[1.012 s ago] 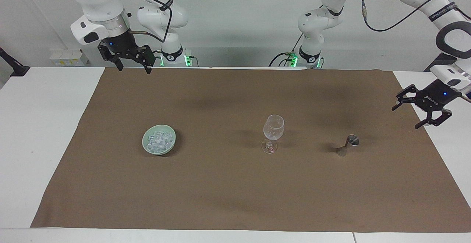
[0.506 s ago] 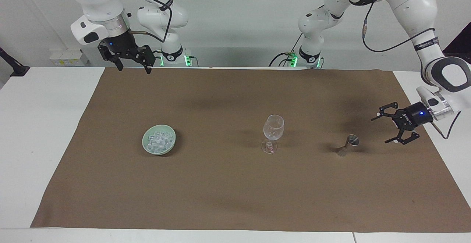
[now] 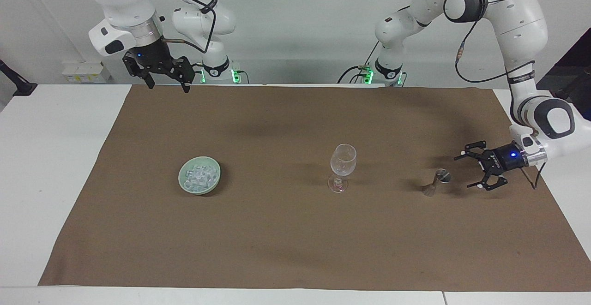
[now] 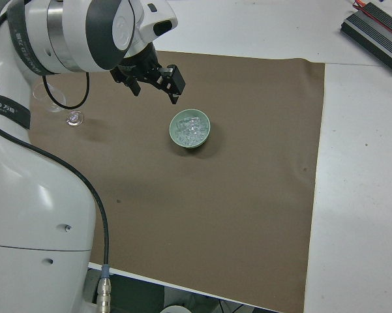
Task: Pour wine and add ice with both arms
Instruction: 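Reach the left gripper to the small metal shot cup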
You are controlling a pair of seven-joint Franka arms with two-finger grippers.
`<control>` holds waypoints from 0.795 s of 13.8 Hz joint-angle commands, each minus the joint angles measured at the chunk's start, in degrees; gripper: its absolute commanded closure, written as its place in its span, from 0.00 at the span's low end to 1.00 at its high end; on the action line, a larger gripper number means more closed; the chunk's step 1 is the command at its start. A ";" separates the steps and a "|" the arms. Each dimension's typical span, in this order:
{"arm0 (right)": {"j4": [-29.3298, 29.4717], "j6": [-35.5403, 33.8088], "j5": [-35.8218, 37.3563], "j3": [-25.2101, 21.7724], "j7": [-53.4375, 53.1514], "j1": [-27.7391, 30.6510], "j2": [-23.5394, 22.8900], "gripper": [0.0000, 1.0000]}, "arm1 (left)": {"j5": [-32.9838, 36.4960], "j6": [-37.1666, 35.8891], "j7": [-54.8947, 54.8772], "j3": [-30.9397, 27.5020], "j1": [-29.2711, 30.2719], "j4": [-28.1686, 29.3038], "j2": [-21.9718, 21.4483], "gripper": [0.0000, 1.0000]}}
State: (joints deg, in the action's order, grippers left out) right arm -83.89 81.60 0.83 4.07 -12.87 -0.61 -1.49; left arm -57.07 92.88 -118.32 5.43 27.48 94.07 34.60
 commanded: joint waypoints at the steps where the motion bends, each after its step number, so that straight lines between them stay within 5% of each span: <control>1: 0.92 -0.39 -1.18 0.15 1.09 0.70 -0.53 0.00 | -3.66 -2.43 -4.54 4.23 3.62 -0.90 4.42 0.00; 9: 0.92 -0.39 -1.27 0.15 1.09 0.61 -0.53 0.00 | -9.29 -3.58 -11.94 10.39 7.94 -1.17 10.84 0.00; 11: 0.92 -0.39 -1.18 0.15 1.09 0.70 -0.53 0.00 | -10.51 -3.58 -11.94 10.48 7.94 -1.17 10.93 0.19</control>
State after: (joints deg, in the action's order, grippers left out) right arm -83.89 81.60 0.83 4.07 -12.87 -0.61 -1.49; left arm -65.91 90.41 -129.24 15.14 34.60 93.94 44.53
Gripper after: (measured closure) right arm 0.000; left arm 0.137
